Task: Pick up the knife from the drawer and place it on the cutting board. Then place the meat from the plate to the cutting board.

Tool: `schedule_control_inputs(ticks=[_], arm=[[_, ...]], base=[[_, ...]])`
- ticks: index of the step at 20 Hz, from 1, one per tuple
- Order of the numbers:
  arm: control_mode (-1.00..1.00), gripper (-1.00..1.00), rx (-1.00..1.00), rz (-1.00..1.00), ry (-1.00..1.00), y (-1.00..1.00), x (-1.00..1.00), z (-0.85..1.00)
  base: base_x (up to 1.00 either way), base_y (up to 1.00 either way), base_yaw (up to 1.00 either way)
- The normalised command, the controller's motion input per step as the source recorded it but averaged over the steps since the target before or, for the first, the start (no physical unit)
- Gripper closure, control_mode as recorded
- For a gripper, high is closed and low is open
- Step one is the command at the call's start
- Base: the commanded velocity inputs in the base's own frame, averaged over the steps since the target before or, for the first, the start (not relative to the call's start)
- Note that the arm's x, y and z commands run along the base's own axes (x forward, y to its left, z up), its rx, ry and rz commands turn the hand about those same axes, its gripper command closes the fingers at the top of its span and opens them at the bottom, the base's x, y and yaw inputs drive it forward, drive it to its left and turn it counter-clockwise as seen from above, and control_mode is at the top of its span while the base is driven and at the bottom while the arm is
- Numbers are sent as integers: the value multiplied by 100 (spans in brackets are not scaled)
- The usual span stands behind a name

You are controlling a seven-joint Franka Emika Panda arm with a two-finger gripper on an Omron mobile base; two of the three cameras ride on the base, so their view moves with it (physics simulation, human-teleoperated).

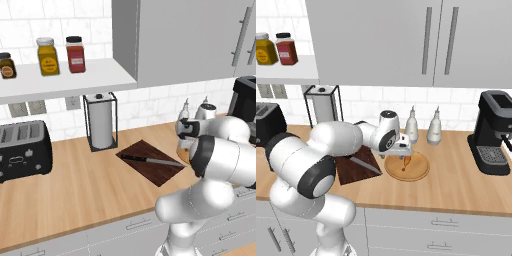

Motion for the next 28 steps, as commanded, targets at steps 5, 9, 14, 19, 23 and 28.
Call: schedule_control_inputs(ticks=[5,9,14,19,23,28], arm=[[-100,-100,5,-3,0,-55,5,0],[-100,-100,3,-1,0,-44,14,0],[-100,-100,0,0,0,-9,26,-6],[-100,-100,1,0,0,0,29,-23],[-100,-100,4,0,5,-2,39,-27],[-100,-100,1,0,0,-2,20,-21]], base=[[0,0,0],[0,0,0],[0,0,0],[0,0,0],[0,0,0],[0,0,0]])
